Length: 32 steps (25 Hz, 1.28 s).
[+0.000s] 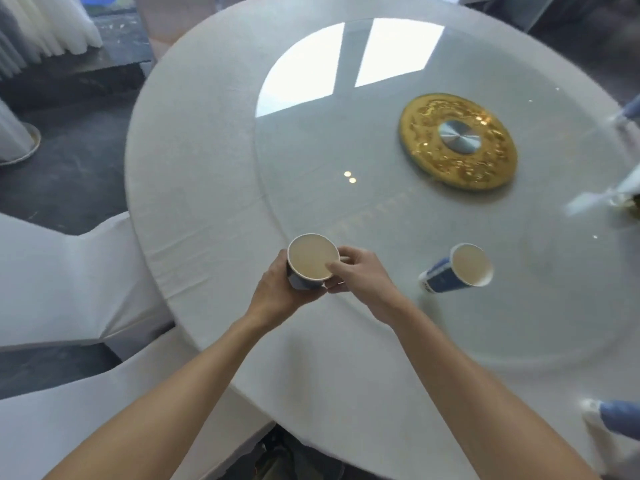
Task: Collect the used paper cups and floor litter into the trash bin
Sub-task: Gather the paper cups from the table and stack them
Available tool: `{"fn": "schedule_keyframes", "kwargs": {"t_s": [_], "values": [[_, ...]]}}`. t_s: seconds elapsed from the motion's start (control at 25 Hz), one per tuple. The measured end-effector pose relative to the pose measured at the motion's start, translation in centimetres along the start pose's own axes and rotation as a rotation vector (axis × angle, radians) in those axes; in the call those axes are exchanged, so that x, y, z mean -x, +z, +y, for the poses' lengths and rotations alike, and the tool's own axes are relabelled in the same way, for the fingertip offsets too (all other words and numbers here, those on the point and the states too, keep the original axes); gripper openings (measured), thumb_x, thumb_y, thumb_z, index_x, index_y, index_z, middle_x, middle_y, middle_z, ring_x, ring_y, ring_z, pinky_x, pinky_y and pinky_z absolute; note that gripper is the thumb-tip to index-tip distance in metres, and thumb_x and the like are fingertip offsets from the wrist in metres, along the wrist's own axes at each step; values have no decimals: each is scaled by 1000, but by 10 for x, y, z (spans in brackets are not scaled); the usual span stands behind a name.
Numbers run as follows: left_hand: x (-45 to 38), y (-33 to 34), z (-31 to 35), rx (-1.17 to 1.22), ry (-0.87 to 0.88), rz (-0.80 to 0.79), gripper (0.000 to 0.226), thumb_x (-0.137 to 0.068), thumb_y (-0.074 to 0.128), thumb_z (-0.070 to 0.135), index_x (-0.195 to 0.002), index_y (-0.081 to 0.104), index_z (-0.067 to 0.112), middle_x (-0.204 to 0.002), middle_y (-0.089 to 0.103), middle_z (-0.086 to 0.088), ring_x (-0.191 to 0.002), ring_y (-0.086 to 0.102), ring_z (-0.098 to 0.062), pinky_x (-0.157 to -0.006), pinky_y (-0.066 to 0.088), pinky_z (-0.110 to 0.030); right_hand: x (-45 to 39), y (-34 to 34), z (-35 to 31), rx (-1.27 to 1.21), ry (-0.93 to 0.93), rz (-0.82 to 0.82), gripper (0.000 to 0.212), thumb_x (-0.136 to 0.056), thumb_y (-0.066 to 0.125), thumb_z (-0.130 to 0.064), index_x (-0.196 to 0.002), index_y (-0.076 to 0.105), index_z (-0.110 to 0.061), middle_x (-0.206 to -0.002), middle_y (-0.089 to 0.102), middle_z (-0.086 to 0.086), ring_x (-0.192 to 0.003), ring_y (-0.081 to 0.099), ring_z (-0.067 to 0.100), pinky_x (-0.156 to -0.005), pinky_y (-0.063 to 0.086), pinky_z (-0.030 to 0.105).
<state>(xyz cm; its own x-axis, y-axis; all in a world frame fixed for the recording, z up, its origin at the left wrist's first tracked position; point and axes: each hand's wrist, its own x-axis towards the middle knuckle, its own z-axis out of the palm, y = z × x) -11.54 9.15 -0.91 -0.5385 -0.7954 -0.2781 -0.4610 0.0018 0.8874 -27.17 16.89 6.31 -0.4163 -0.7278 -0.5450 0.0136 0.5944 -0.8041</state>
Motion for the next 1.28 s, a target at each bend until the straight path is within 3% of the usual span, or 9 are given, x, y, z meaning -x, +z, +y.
{"fn": "schedule_keyframes", "kwargs": {"t_s": [0.16, 0.32, 0.6, 0.72, 0.84, 0.88, 0.96, 1.08, 1.28], "values": [[33, 60, 32, -27, -3, -78, 77, -57, 94, 48, -122, 54, 38, -109, 68, 18, -102, 67, -10, -82, 58, -37, 42, -65, 33, 42, -29, 105, 16, -100, 63, -17, -110, 73, -10, -86, 74, 5, -71, 68, 16, -72, 60, 34], [71, 114, 54, -41, 1, -113, 80, -55, 95, 50, -122, 53, 37, -108, 66, 19, -102, 66, -10, -82, 58, -37, 83, -122, 63, 124, -66, 110, 19, -98, 66, -16, -113, 73, -6, -88, 73, 3, -72, 68, 14, -71, 57, 31], [122, 182, 78, -57, 9, -34, 76, -58, 98, 38, -121, 57, 23, -111, 61, 10, -102, 63, -6, -71, 48, -21, 124, -188, 107, 143, -95, 81, 17, -96, 65, -11, -109, 74, -5, -87, 73, 3, -70, 67, 13, -72, 57, 32], [135, 191, 77, -65, -3, -8, 73, -60, 98, 34, -121, 58, 23, -112, 63, 7, -103, 64, -12, -71, 47, -20, 123, -205, 116, 67, -118, 169, 15, -94, 63, -8, -104, 75, -7, -89, 73, 6, -67, 67, 17, -73, 58, 36], [140, 189, 77, -76, -13, 16, 77, -60, 96, 35, -125, 57, 27, -115, 65, 9, -106, 64, -14, -74, 48, -21, 106, -218, 118, 38, -115, 330, 7, -90, 65, -19, -93, 71, -21, -93, 74, 3, -71, 71, 21, -81, 61, 45], [139, 188, 78, -79, -15, 24, 79, -59, 96, 36, -127, 55, 29, -116, 65, 10, -107, 64, -12, -75, 48, -21, 98, -222, 118, 45, -104, 393, 10, -88, 66, -26, -98, 68, -22, -96, 74, 3, -80, 73, 24, -86, 62, 49], [133, 186, 80, -76, -21, 33, 80, -60, 96, 35, -127, 52, 29, -116, 65, 10, -107, 63, -11, -74, 47, -20, 80, -229, 117, 55, -69, 471, 38, -84, 66, -36, -118, 61, -20, -108, 70, 6, -95, 72, 29, -90, 60, 53], [119, 185, 81, -77, -28, 24, 75, -63, 95, 34, -124, 51, 30, -116, 64, 12, -106, 63, -9, -73, 47, -19, 57, -233, 114, 79, 4, 479, 67, -80, 67, -46, -138, 49, -17, -128, 56, 11, -103, 70, 34, -93, 59, 54], [94, 186, 73, -59, -40, 27, 76, -62, 95, 36, -125, 53, 31, -122, 59, 9, -107, 61, -6, -77, 48, -18, 20, -234, 112, 118, 74, 463, 65, -79, 64, -40, -138, 45, -20, -133, 55, 11, -102, 70, 36, -90, 60, 53]]}}
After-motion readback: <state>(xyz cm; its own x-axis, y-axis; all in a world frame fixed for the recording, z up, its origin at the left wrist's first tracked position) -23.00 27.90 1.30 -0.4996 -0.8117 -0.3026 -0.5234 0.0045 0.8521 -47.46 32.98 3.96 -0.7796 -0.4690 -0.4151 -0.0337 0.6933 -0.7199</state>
